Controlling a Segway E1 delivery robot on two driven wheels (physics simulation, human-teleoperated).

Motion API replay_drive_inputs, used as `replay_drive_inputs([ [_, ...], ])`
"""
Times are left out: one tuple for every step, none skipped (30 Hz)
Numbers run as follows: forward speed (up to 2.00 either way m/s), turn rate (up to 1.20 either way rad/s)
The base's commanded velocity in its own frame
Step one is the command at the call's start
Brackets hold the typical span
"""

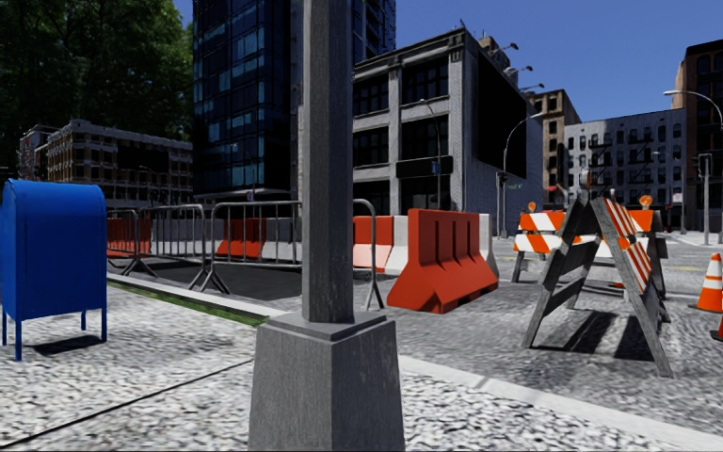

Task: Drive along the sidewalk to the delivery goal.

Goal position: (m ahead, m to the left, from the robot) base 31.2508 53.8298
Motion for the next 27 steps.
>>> replay_drive_inputs([
  [-0.69, 0.46],
  [-0.69, 0.46],
  [-0.69, 0.47],
  [-0.69, 0.47],
  [-0.69, 0.48],
  [-0.69, 0.54],
  [-0.69, 0.54],
  [-0.69, 0.58],
  [-0.69, 0.58],
  [-0.69, 0.59],
  [-0.69, 0.59],
  [-0.69, 0.59],
  [-0.69, 0.59],
  [-0.69, 0.59],
  [-0.69, 0.59],
  [-0.69, 0.59],
  [-0.69, 0.59],
  [-0.69, 0.59],
  [-0.69, 0.59],
  [-0.69, 0.59],
  [-0.69, 0.59],
  [-0.69, 0.59],
  [-0.69, 0.59],
  [-0.69, 0.59],
  [-0.69, 0.59],
  [-0.69, 0.59],
  [-0.69, 0.59],
])
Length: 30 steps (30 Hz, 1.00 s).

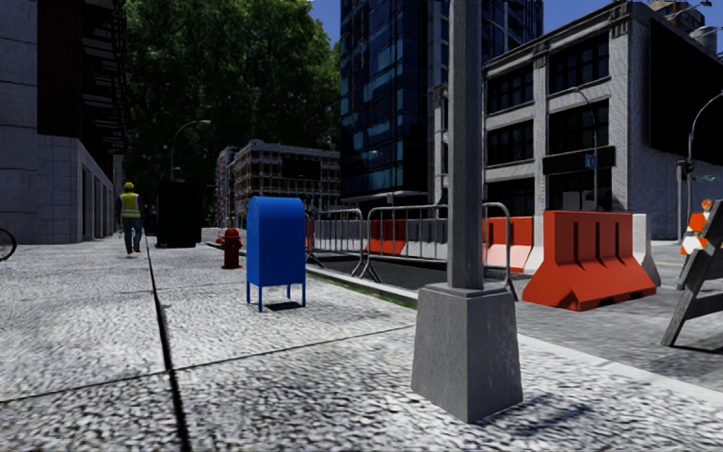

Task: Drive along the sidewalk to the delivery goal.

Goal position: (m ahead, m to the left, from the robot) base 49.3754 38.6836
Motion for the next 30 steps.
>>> replay_drive_inputs([
  [-0.69, 0.59],
  [-0.69, 0.59],
  [-0.69, 0.59],
  [-0.69, 0.59],
  [-0.69, 0.59],
  [-0.69, 0.59],
  [-0.69, 0.59],
  [-0.69, 0.59],
  [-0.69, 0.59],
  [-0.69, 0.59],
  [-0.69, 0.59],
  [-0.69, 0.59],
  [-0.69, 0.59],
  [-0.69, 0.59],
  [-0.69, 0.59],
  [-0.69, 0.59],
  [-0.65, 0.57],
  [-0.65, 0.57],
  [-0.49, 0.45],
  [0.00, 0.33],
  [0.00, 0.07],
  [0.00, 0.07],
  [0.00, 0.00],
  [0.00, 0.00],
  [0.00, 0.00],
  [0.00, 0.00],
  [0.00, 0.00],
  [0.00, 0.00],
  [0.00, 0.00],
  [0.00, 0.00],
])
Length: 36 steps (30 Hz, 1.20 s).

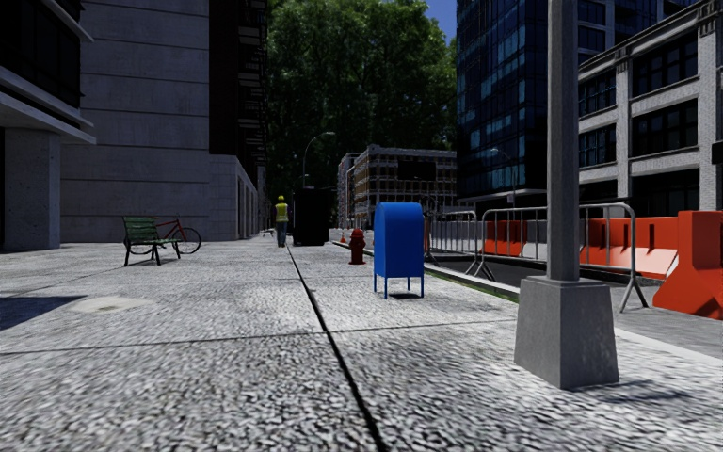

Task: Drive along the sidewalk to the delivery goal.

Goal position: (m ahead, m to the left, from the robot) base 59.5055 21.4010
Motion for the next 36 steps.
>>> replay_drive_inputs([
  [0.00, 0.00],
  [0.00, 0.00],
  [1.19, 0.00],
  [2.00, 0.03],
  [2.00, 0.22],
  [2.00, 0.40],
  [2.00, 0.40],
  [2.00, 0.46],
  [2.00, 0.48],
  [2.00, 0.48],
  [2.00, 0.48],
  [2.00, 0.48],
  [2.00, 0.48],
  [2.00, 0.48],
  [2.00, 0.48],
  [2.00, 0.48],
  [2.00, 0.48],
  [2.00, 0.48],
  [2.00, 0.48],
  [2.00, 0.47],
  [2.00, 0.43],
  [2.00, 0.41],
  [2.00, 0.41],
  [2.00, 0.37],
  [2.00, 0.36],
  [2.00, 0.36],
  [2.00, 0.36],
  [2.00, 0.36],
  [2.00, 0.36],
  [2.00, 0.35],
  [2.00, 0.25],
  [2.00, 0.25],
  [2.00, 0.13],
  [2.00, 0.08],
  [2.00, 0.07],
  [2.00, 0.07],
])
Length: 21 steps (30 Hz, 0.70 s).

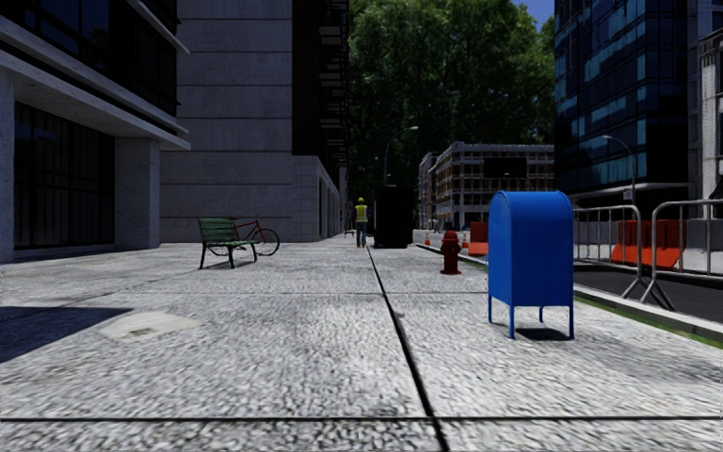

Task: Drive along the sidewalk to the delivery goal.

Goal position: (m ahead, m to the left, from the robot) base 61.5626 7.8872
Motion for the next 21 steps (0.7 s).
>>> replay_drive_inputs([
  [2.00, 0.00],
  [2.00, 0.00],
  [2.00, 0.00],
  [2.00, 0.00],
  [2.00, 0.00],
  [2.00, 0.00],
  [2.00, 0.00],
  [2.00, 0.00],
  [2.00, 0.00],
  [2.00, 0.00],
  [2.00, 0.00],
  [2.00, 0.00],
  [2.00, 0.00],
  [2.00, 0.00],
  [2.00, 0.00],
  [2.00, 0.00],
  [2.00, 0.00],
  [2.00, 0.00],
  [2.00, 0.00],
  [2.00, 0.00],
  [2.00, 0.00],
])
